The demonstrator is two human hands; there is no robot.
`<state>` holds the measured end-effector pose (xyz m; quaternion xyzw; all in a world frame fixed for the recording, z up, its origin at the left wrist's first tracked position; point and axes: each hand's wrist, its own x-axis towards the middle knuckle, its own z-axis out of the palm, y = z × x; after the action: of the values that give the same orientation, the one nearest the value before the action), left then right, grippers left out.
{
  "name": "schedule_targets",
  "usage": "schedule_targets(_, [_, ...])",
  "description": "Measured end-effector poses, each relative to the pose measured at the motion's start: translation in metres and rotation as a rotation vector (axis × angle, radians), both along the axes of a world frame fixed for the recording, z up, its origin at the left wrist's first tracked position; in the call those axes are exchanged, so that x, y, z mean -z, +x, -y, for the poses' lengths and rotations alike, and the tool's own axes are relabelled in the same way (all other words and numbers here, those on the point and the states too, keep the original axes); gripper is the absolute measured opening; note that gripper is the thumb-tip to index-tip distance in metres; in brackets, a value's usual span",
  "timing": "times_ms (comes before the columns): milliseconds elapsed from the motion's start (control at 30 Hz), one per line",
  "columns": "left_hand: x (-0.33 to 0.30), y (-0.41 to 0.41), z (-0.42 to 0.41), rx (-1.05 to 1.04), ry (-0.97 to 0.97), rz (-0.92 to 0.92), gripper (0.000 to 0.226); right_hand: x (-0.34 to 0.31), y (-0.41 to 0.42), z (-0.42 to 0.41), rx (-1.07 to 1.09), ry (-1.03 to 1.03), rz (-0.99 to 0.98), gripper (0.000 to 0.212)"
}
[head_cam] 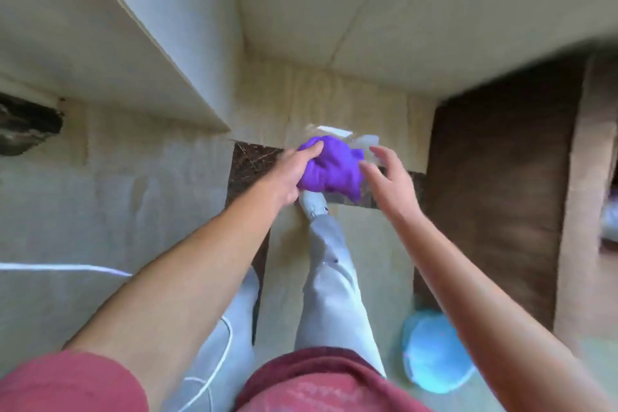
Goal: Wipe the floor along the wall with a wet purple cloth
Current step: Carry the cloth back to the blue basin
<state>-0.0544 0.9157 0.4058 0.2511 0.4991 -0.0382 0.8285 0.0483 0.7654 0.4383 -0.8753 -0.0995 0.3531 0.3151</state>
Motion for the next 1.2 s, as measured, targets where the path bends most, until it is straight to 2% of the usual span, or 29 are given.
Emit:
schedule_targets(67, [-0.013, 0.002, 0.028, 0.162, 0.016, 0.073, 0.023, -0.008, -0.015, 0.054, 0.401, 0.051, -0.273, 0.035])
schedule_targets(133, [-0.028, -0.001, 0.059, 0.305, -0.008, 0.127, 0.022, -0.018, -0.043, 0.104, 0.64, 0.16, -0.455, 0.041])
schedule_targets(233, [-0.041, -0.007, 0.121, 0.536, -0.063, 0.142, 0.028, -0.031, -0.094, 0.165, 0.888, 0.369, -0.566, 0.044])
schedule_targets(333, [-0.049, -0.011, 0.188, 0.715, -0.104, 0.125, 0.028, -0.036, -0.133, 0.22, 1.132, 0.604, -0.562, 0.049])
schedule_targets(467, [-0.042, -0.017, 0.274, 0.947, -0.121, 0.161, 0.026, -0.032, -0.176, 0.298, 1.266, 0.783, -0.523, 0.049])
schedule_targets(533, [-0.032, -0.023, 0.319, 1.09, 0.021, 0.18, 0.022, -0.024, -0.197, 0.336, 1.328, 0.799, -0.506, 0.051])
schedule_targets(667, [-0.01, -0.038, 0.419, 1.375, 0.373, 0.246, 0.015, -0.001, -0.233, 0.434, 1.492, 0.798, -0.418, 0.037])
schedule_targets(733, [-0.003, -0.045, 0.461, 1.497, 0.536, 0.291, 0.015, 0.005, -0.244, 0.477, 1.529, 0.781, -0.391, 0.038])
schedule_targets(833, [0.004, -0.054, 0.54, 1.596, 0.661, 0.344, 0.015, 0.01, -0.262, 0.554, 1.572, 0.73, -0.383, 0.039])
schedule_targets(1000, [0.018, -0.044, 0.66, 1.66, 0.711, 0.404, 0.017, 0.031, -0.262, 0.67, 1.597, 0.642, -0.367, 0.038])
schedule_targets(1133, [0.032, -0.025, 0.72, 1.683, 0.605, 0.294, 0.023, 0.05, -0.239, 0.728, 1.683, 0.615, -0.312, 0.031])
schedule_targets(1200, [0.045, -0.009, 0.742, 1.798, 0.682, 0.271, 0.029, 0.059, -0.227, 0.747, 1.712, 0.621, -0.312, 0.032])
